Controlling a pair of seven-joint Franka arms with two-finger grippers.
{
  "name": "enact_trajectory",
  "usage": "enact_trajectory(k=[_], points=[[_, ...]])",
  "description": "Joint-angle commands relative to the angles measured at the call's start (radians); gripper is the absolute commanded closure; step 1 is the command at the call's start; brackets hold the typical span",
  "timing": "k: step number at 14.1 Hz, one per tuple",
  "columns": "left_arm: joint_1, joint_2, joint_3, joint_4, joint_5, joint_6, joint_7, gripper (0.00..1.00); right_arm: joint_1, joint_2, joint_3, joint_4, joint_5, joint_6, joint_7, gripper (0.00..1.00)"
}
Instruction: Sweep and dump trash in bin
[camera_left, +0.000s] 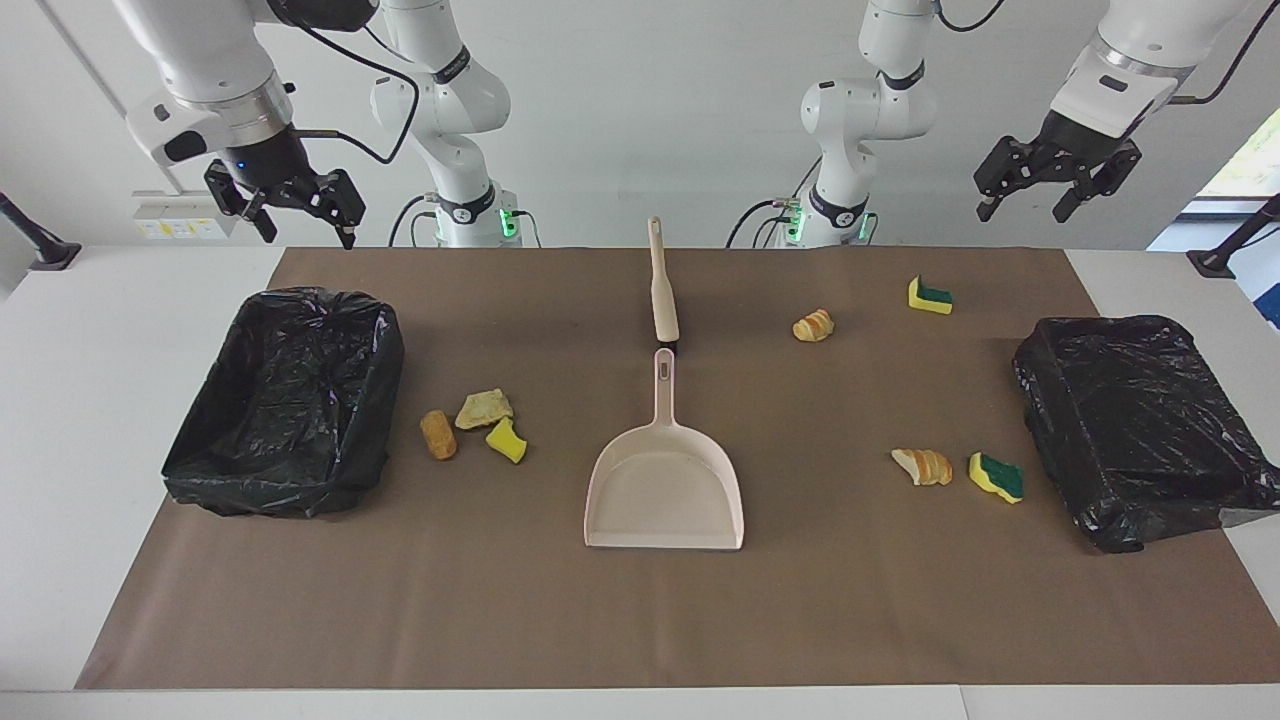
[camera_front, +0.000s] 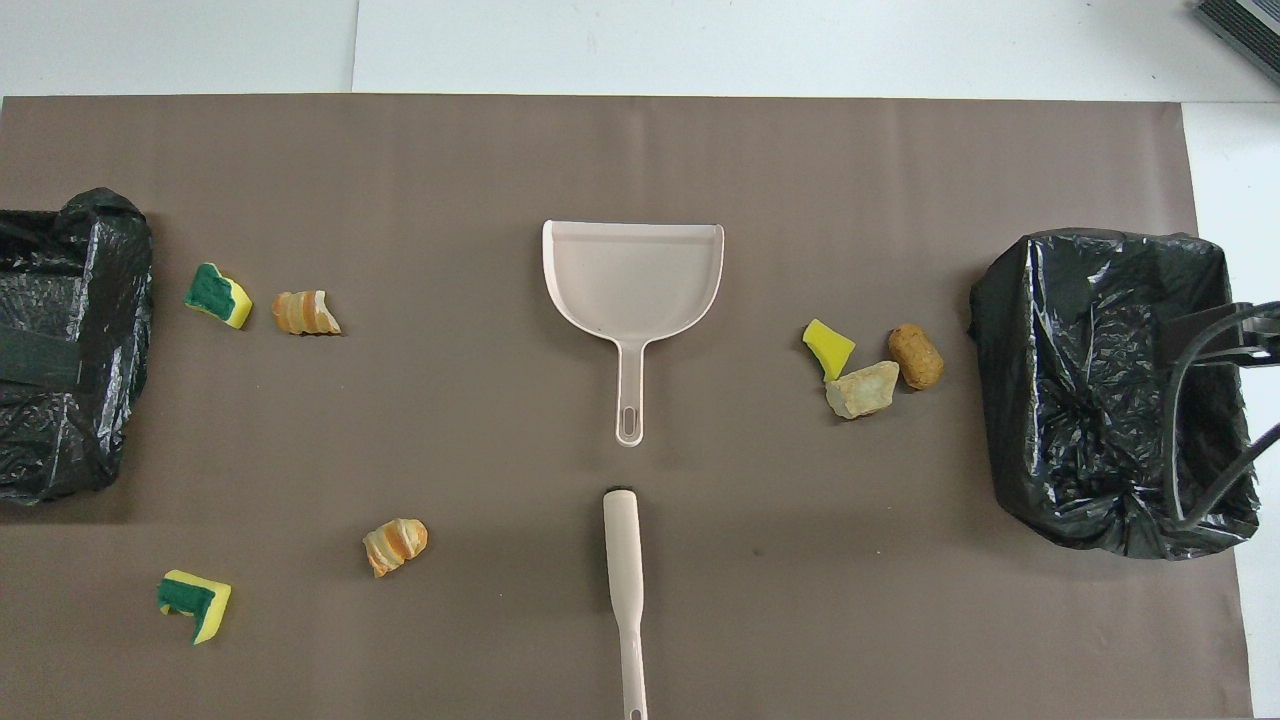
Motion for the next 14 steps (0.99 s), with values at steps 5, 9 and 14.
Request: enact_trajectory(k=[5,9,14], points=[[0.006,-0.019,-0.004,-0.024,0.015,0.011,0.000,0.00,-0.014,-0.016,0.004,-0.015,0.065,-0.003,-0.028,0.00],[0.005,-0.019,-0.004,-0.024,0.015,0.007,-0.005,0.00,-0.014,-0.018,0.002,-0.016,0.063,-0.002,-0.046,0.00],[0.005,-0.021,-0.004,-0.026,0.015,0.000,-0.005,0.00,-0.016,-0.027,0.002,-0.030,0.062,0.001,-0.051,0.00]])
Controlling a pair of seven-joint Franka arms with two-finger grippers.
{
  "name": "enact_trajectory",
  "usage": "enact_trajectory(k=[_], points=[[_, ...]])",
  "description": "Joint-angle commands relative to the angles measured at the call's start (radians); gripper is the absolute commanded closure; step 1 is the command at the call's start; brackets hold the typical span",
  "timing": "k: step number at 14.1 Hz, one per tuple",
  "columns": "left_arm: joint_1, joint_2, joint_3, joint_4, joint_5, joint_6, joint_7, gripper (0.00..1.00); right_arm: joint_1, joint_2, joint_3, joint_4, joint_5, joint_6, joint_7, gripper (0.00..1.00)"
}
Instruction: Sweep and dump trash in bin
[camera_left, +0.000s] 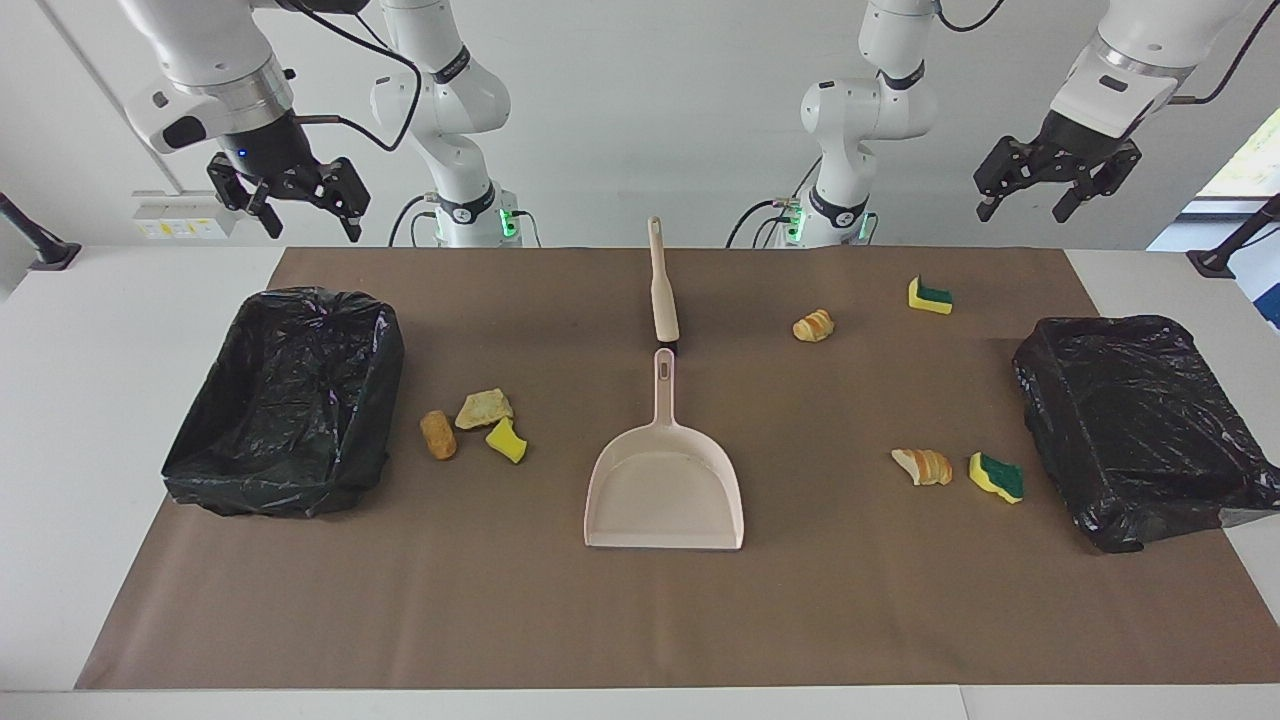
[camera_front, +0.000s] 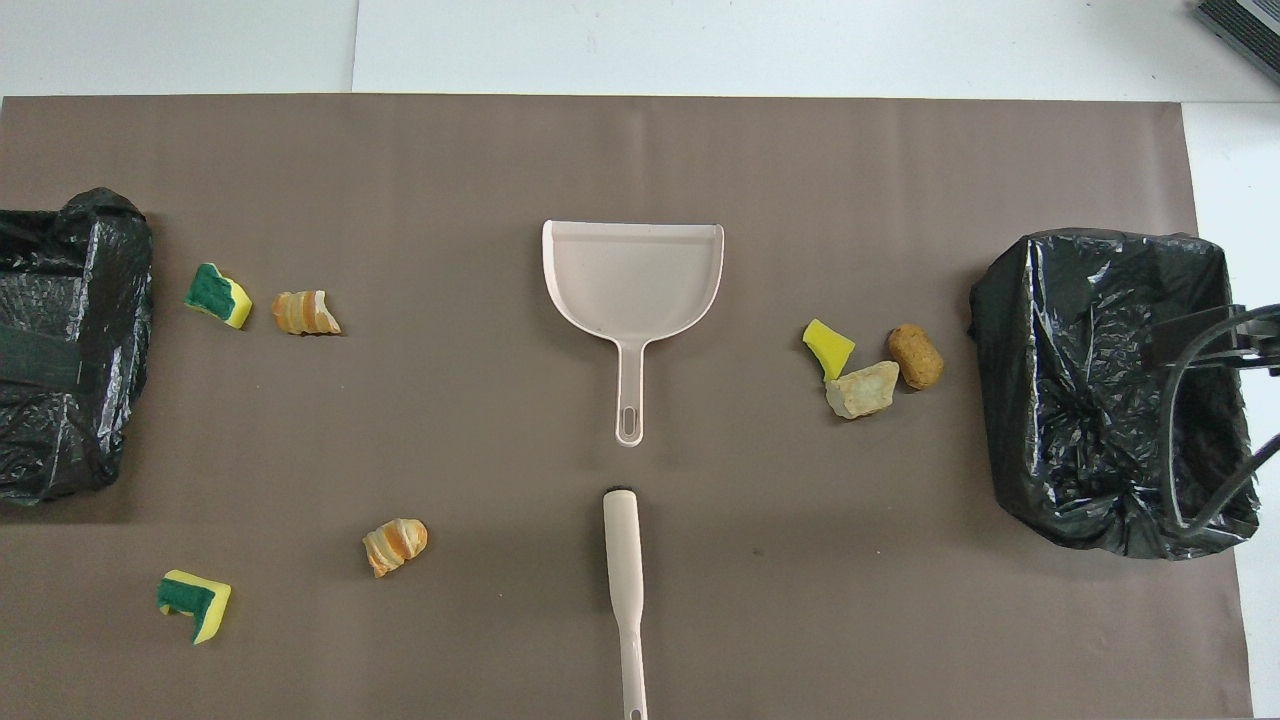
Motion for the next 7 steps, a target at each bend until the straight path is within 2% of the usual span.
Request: enact_trajectory(k=[1,7], points=[[0.005,-0.021,-0.004,-0.024,0.015,0.001,-0.005,0.00,-0.016,-0.027,0.003,-0.034,0.022,0.004,-0.034,0.00],[-0.006,-0.021,-0.007,-0.023,0.015,0.000,-0.002,0.00,-0.016,-0.029,0.001,-0.036,0.022,0.004,-0.034,0.00]])
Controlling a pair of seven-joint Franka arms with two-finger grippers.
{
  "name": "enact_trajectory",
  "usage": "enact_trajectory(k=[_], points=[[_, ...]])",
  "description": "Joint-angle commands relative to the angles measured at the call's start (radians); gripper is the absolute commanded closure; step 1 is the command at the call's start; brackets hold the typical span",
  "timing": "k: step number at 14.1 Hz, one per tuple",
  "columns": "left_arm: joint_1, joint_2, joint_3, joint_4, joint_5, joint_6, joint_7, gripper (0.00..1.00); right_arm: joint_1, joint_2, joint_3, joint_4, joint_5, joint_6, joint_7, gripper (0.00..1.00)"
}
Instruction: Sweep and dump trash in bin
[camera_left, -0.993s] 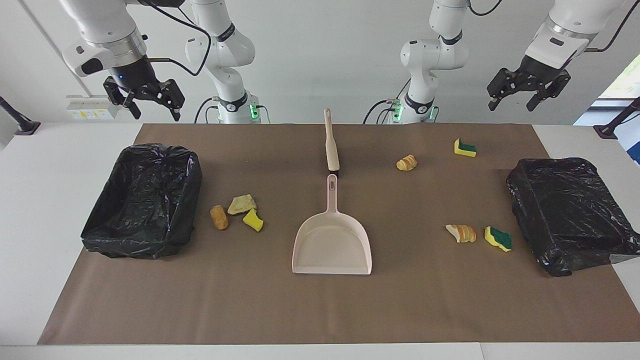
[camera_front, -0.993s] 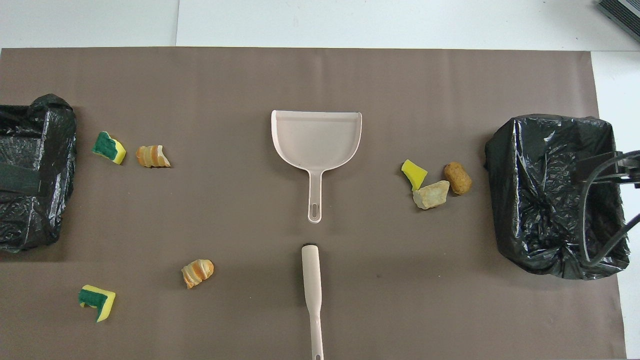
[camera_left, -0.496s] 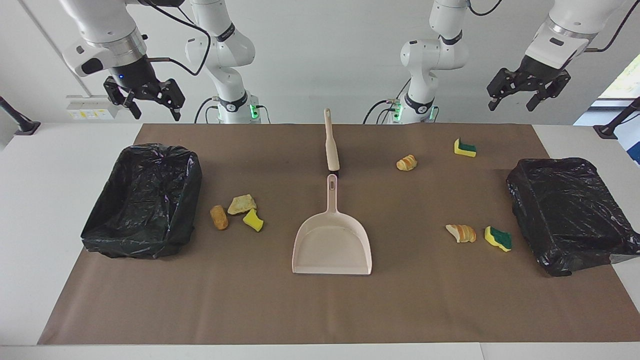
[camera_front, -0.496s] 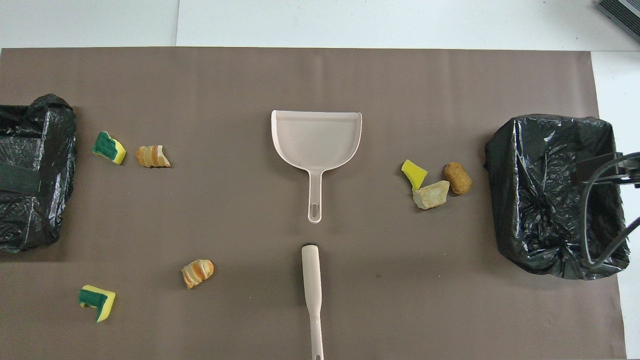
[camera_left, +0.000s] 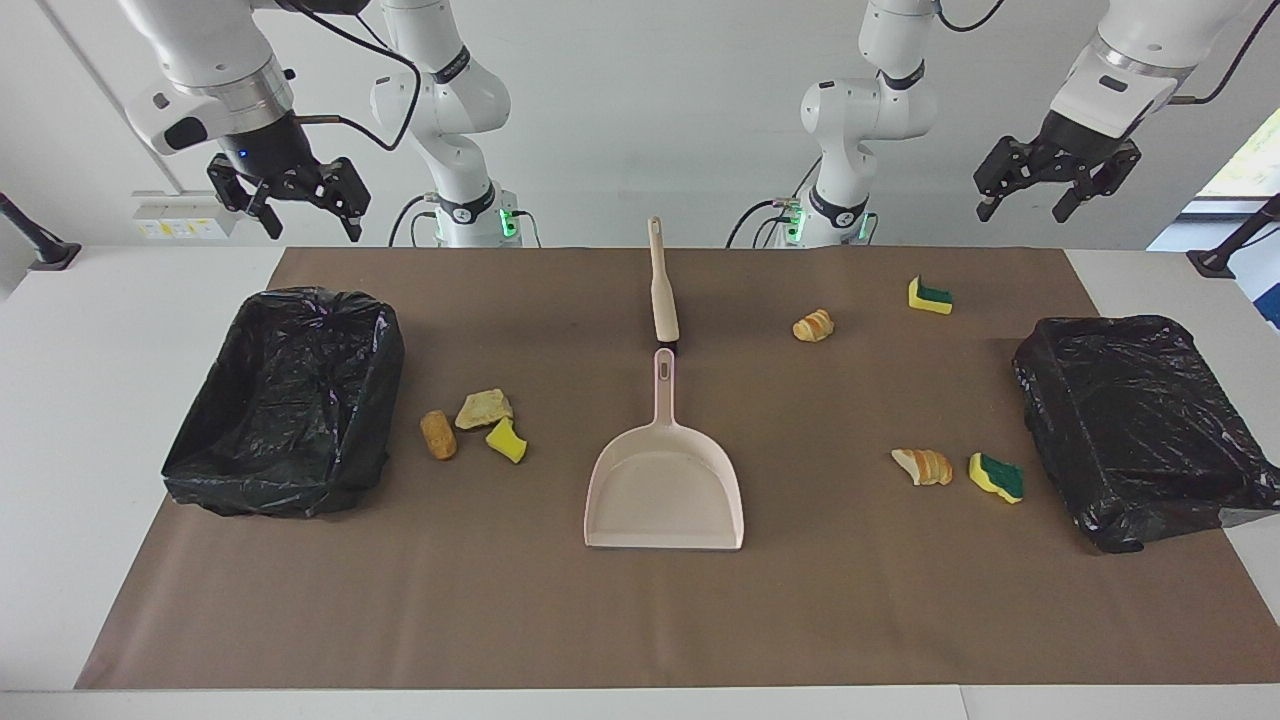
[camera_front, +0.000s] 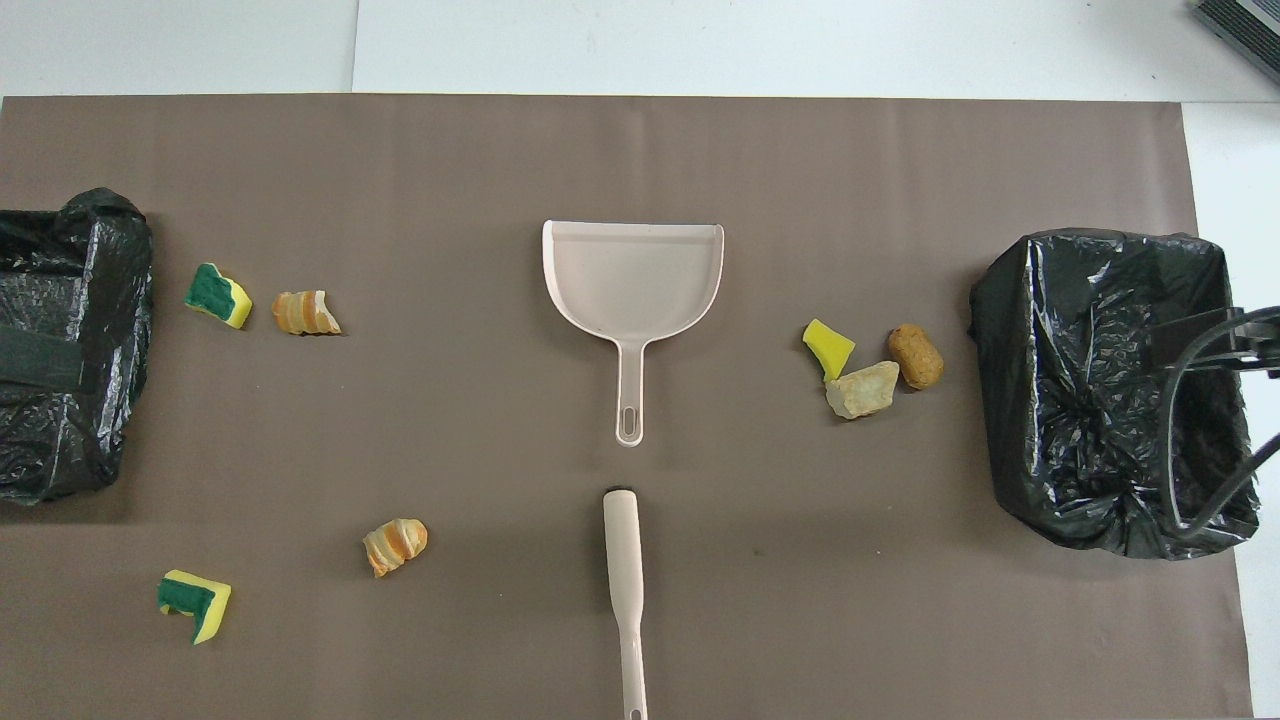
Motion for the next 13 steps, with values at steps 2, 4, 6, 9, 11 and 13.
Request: enact_trajectory(k=[2,4,6,9,11,13], points=[[-0.007,-0.022,-0.008,-0.026,0.015,-0.004,-0.004,0.00,-0.016,-0.026,0.003,-0.031,0.022,0.004,-0.034,0.00],[-0.007,-0.022,-0.006,-0.027,0.015,-0.001,-0.002,0.00,-0.016,-0.026,0.003,-0.031,0.022,0.004,-0.034,0.00],[-0.009,-0.028,-0.008,-0.035,0.015,0.005,-0.004,0.00,-0.016,-0.026,0.001,-0.031,0.022,0.004,-0.034,0.00],[-0.012,-0.059,-0.013,-0.090,0.013,0.017,-0.005,0.00,-0.016,-0.026,0.001,-0.031,0.021,0.004,-0.034,0.00],[-0.013,-0.094,-0.029,-0.151,0.010,0.049,-0.007,0.00,-0.016,-0.026,-0.001,-0.031,0.022,0.004,-0.034,0.00],[-0.019,-0.110,-0.089,-0.200,0.010,0.080,-0.048,0.00,-0.016,-0.026,-0.001,-0.031,0.021,0.004,-0.034,0.00]])
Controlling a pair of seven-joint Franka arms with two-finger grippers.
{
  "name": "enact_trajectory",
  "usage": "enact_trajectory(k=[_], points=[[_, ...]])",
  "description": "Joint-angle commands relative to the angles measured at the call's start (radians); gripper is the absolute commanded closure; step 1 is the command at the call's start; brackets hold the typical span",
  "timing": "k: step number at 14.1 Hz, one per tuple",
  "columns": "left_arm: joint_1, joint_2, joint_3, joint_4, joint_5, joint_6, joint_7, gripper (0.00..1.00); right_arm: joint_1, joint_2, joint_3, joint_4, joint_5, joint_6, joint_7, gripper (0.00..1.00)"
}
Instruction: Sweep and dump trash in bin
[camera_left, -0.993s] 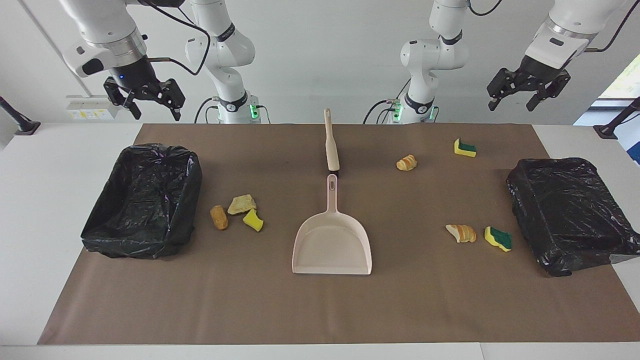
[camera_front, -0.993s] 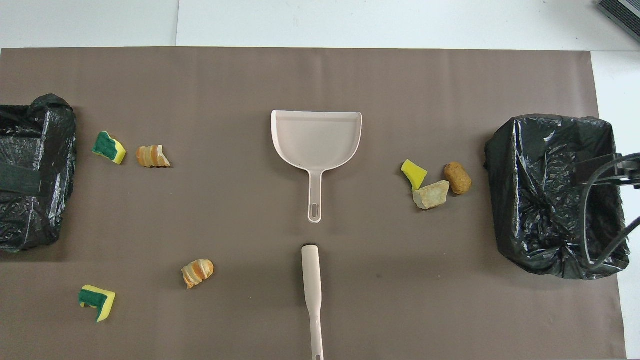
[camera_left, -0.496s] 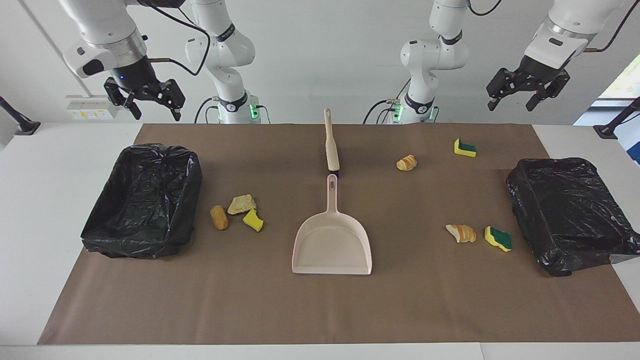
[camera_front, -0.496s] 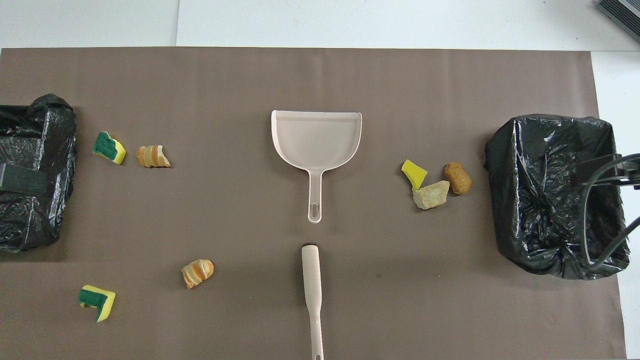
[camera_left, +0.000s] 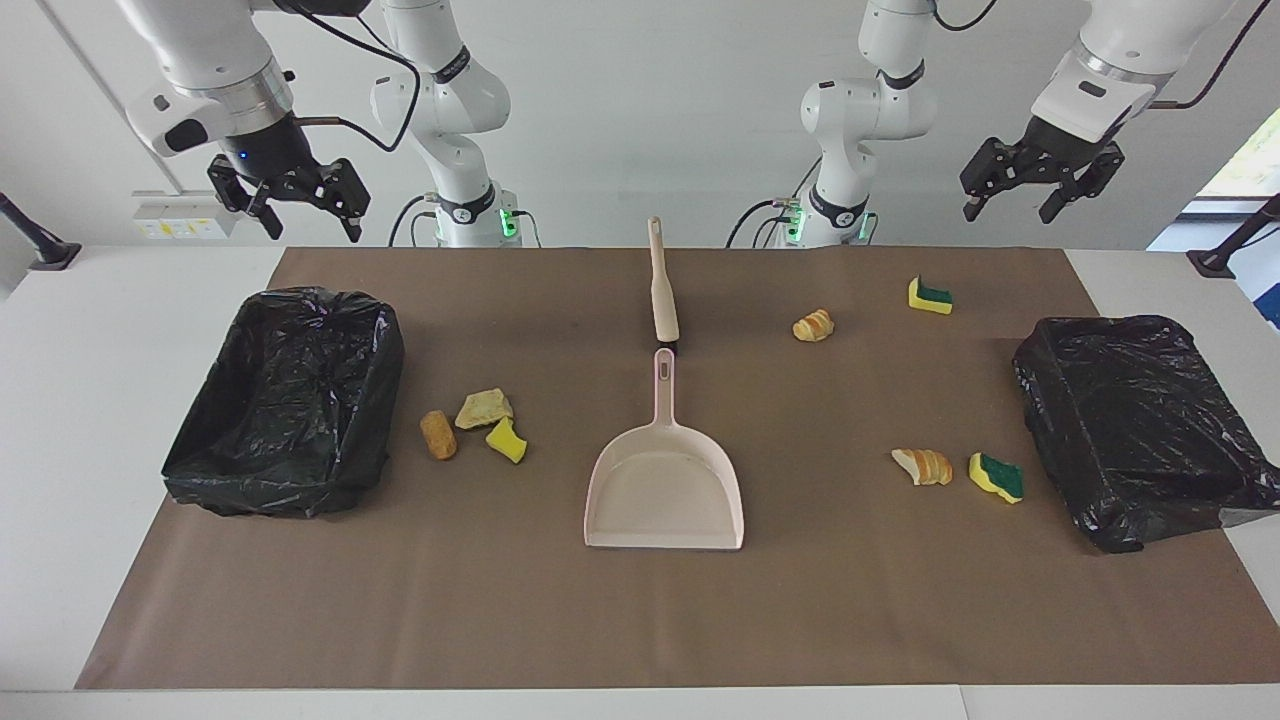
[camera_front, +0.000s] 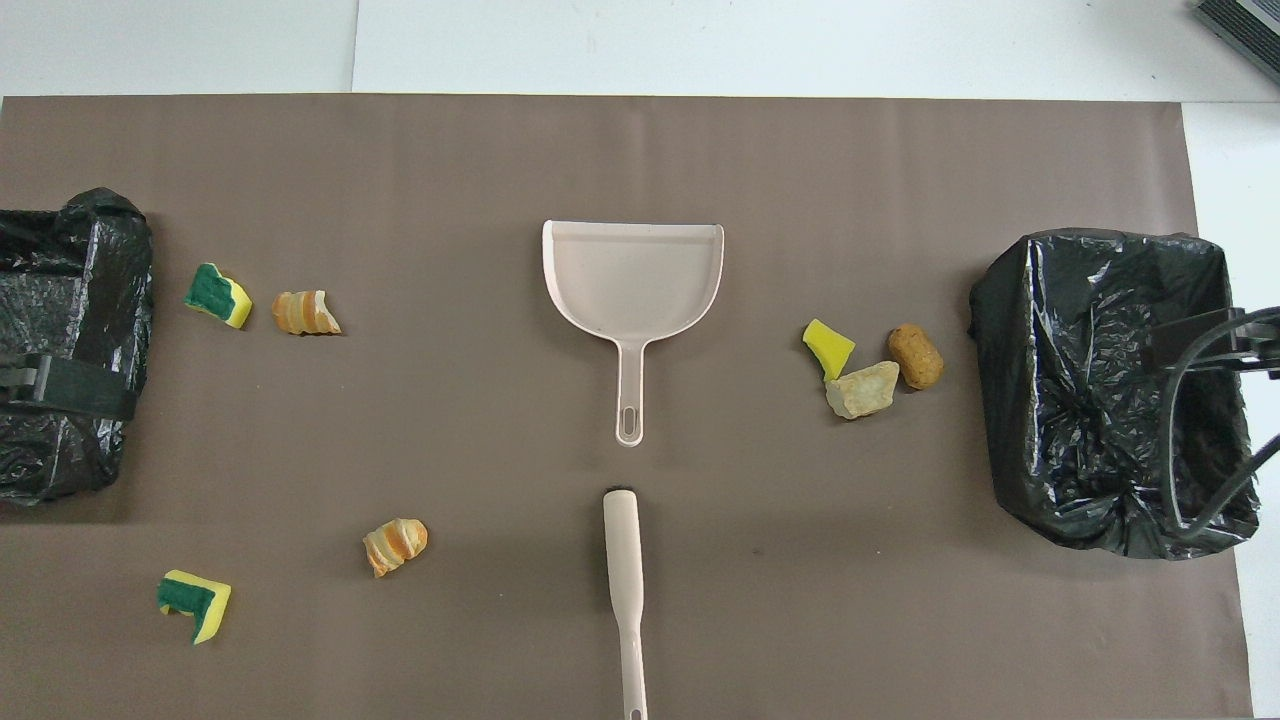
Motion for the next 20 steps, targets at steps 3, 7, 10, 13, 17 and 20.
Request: enact_trajectory(k=[3,7,10,13,17,20], points=[[-0.027,-0.069,-0.152,-0.200,-0.005,0.157,-0.196,0.00,-0.015,-0.026,0.001,-0.029,0.022,0.004,-0.032,0.00],[-0.198,-0.097,-0.171,-0.324,-0.035,0.246,-0.348,0.00,-0.015,-0.027,0.001,-0.030,0.022,0.004,-0.032,0.00],[-0.339,-0.129,-0.171,-0.455,-0.040,0.362,-0.471,0.00,-0.015,-0.027,0.001,-0.030,0.022,0.004,-0.032,0.00],[-0.481,-0.151,-0.172,-0.556,-0.042,0.448,-0.557,0.00,-0.023,-0.035,0.001,-0.039,0.022,0.004,-0.034,0.00],[-0.660,-0.114,-0.172,-0.694,-0.042,0.629,-0.730,0.00,-0.025,-0.035,0.001,-0.041,0.021,0.004,-0.034,0.00],[-0.752,-0.091,-0.172,-0.795,-0.042,0.797,-0.821,0.00,-0.026,-0.035,0.001,-0.041,0.022,0.004,-0.034,0.00]])
